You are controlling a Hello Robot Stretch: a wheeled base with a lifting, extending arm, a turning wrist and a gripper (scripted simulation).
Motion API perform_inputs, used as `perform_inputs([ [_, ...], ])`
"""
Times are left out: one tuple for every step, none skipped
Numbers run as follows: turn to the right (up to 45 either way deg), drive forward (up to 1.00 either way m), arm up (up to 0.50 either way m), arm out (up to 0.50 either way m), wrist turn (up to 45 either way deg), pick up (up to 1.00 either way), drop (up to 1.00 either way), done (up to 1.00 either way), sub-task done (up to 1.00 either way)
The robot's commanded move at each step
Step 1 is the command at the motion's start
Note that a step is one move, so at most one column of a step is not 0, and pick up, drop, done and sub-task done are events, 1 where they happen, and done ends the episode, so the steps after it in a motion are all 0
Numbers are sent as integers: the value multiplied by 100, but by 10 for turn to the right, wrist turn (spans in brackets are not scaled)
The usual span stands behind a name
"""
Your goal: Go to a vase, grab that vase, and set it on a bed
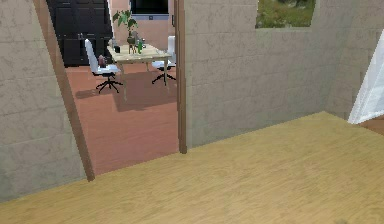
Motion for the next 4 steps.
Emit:
perform_inputs([
  [0,0,0,0,-180,0,0,0,0],
  [0,0,0,-20,0,0,0,0,0],
  [-450,0,0,0,0,0,0,0,0],
  [-450,0,0,0,0,0,0,0,0],
])
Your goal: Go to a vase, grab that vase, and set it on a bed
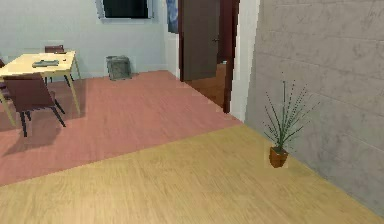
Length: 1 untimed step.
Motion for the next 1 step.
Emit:
perform_inputs([
  [-60,0,0,0,0,0,0,0,0],
])
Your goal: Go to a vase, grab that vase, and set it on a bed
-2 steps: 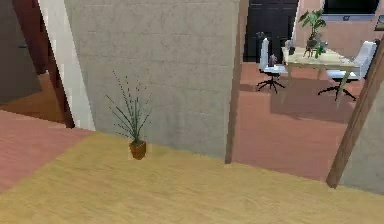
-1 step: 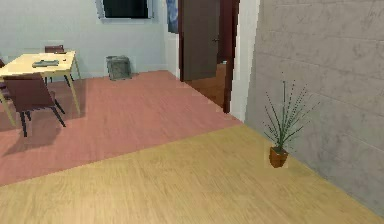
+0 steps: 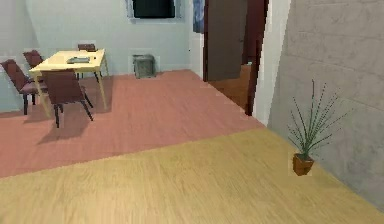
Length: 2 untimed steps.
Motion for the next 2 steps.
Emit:
perform_inputs([
  [0,15,0,0,0,0,0,0,0],
  [450,0,0,0,0,0,0,0,0],
])
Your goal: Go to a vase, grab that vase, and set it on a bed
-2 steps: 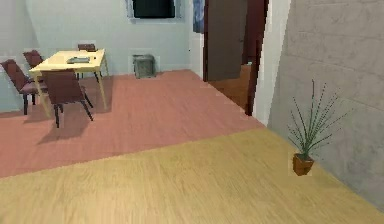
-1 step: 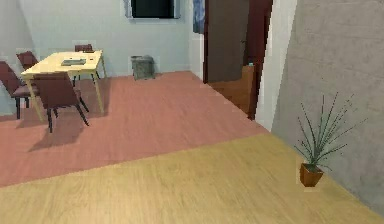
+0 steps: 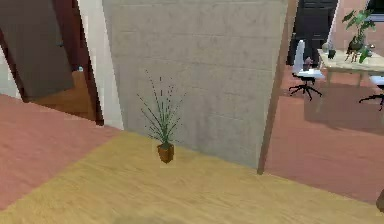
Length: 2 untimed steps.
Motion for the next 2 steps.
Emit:
perform_inputs([
  [420,0,0,0,0,0,0,0,0],
  [0,65,0,0,0,0,0,0,0],
])
